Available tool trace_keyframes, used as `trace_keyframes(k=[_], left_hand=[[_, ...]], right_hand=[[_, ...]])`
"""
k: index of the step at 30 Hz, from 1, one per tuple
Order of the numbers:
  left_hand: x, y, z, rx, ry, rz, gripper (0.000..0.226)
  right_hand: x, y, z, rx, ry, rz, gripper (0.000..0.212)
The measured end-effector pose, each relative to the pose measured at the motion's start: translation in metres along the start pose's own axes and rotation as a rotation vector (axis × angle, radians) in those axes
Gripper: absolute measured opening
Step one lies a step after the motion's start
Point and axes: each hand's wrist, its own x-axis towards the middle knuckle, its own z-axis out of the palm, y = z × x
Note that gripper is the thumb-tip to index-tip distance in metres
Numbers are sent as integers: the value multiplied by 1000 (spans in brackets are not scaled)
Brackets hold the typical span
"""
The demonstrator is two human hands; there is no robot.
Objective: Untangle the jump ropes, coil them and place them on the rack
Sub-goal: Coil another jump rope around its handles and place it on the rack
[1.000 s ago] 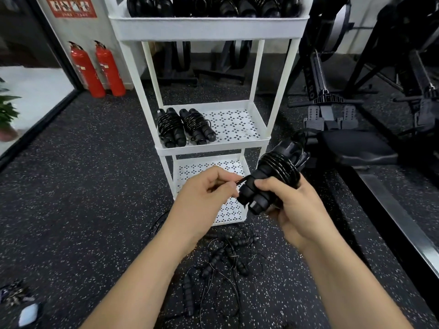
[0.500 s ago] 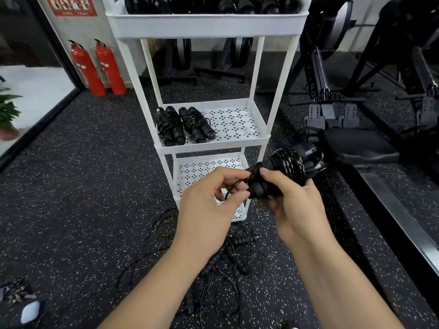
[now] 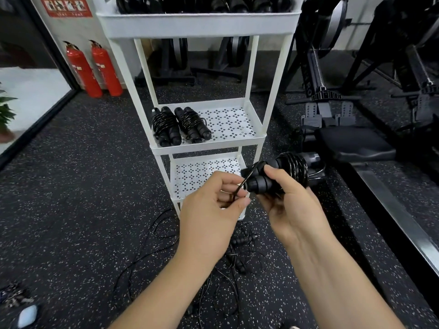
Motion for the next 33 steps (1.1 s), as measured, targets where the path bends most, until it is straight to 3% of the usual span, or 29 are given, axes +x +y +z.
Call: trace_keyframes(k=[8,12,15,20,23,26,29,33], left_hand=[[-3,0,6,-30,-20,-46,33],[-12,4,13,-156,-94,-62,29],[-6,9,10,-266,-55,-60,26],[7,7,-4,-132,49,47,21],[13,-1,-8,-116,86,49,21],[16,-4,-9,-121,65,42,22],[15,-3,-10,-94,99,93,23],[12,-1,-11,-225,162,60,19]], right_hand=[[-5,5,3,26,28,7,25],[-2,15,2,-67,103,-173,42],[-8,25,8,-170,34,-269,52],[-13,31,15,-294,-101,-309,70],[-15,28,14,-313,-130,-302,54],[-19,21,14,-218,-154,-175,34],[-18,15,14,-214,-138,-83,42],[-17,15,16,-226,-104,-69,32]])
